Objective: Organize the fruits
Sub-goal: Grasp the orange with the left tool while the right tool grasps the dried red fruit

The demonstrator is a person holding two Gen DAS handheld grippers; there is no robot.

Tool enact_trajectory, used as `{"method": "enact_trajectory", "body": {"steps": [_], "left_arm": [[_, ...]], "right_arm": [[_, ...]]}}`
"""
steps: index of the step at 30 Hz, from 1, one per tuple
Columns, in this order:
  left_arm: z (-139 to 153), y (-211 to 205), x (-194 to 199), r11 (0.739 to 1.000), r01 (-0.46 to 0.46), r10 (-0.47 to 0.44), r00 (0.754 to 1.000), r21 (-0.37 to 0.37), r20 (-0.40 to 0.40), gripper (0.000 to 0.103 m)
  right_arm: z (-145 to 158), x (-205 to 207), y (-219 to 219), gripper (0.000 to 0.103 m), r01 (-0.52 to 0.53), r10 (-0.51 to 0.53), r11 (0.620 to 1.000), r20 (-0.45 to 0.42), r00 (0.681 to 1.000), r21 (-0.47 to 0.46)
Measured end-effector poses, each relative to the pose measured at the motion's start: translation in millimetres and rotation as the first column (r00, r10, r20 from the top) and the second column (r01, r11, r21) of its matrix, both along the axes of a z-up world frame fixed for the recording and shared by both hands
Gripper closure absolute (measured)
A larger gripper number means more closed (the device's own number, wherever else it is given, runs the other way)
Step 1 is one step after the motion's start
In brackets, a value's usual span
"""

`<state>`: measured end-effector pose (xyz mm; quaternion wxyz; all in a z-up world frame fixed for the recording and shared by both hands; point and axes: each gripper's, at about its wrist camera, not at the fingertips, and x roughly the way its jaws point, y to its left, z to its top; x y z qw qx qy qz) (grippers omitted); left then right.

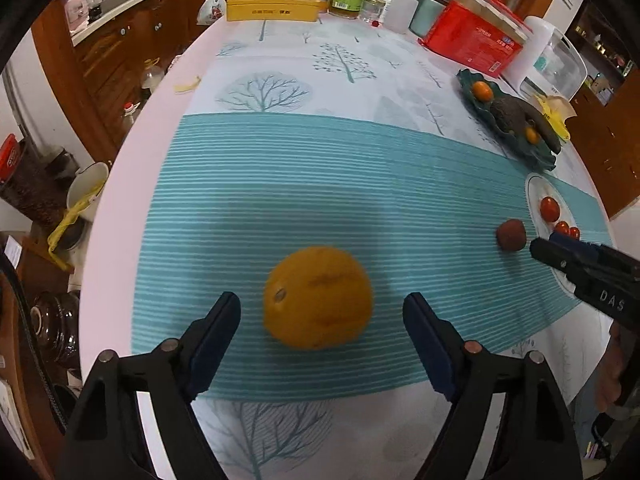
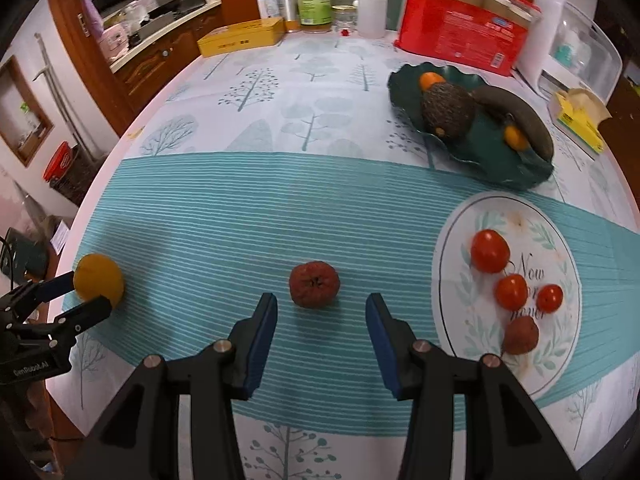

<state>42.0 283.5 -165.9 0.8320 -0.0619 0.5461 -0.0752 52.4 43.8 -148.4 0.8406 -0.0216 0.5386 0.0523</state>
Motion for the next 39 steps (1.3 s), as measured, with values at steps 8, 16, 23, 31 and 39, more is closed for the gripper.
{"method": "enact_trajectory", "body": {"steps": [8,16,23,31,39], "left_arm": [[-4,-2,5,1.000,-0.016,0.016,1.000,0.001,-0.007,0.037],[-13,0,9,0.998,-0.057,0.057,0.997,-0.004,-0.048,0.046],[-15,0,11,0.998,-0.069,0.069,0.996,-0.001,-0.053,0.049],[-14,-4,11,0.997,-0.080,0.081,0.996,0.020,-0.048,0.051],[-13,-8,11,0.995,-0.086,0.088,0.995,0.053,-0.046,0.052]], "right_arm": [[-6,3,-2,0.056,0.014,-0.013,1.000,-0.008,1.000,0.011],[-11,7,-1,0.057,0.008,-0.007,1.000,-0.009,1.000,0.024],[-21,15,1,0.056,-0.002,0.003,0.999,-0.035,0.999,0.038],[-30,19,1,0.058,-0.006,0.007,0.999,-0.039,0.999,0.041],[-32,20,2,0.072,-0.036,0.037,0.998,-0.035,0.999,0.042]]}}
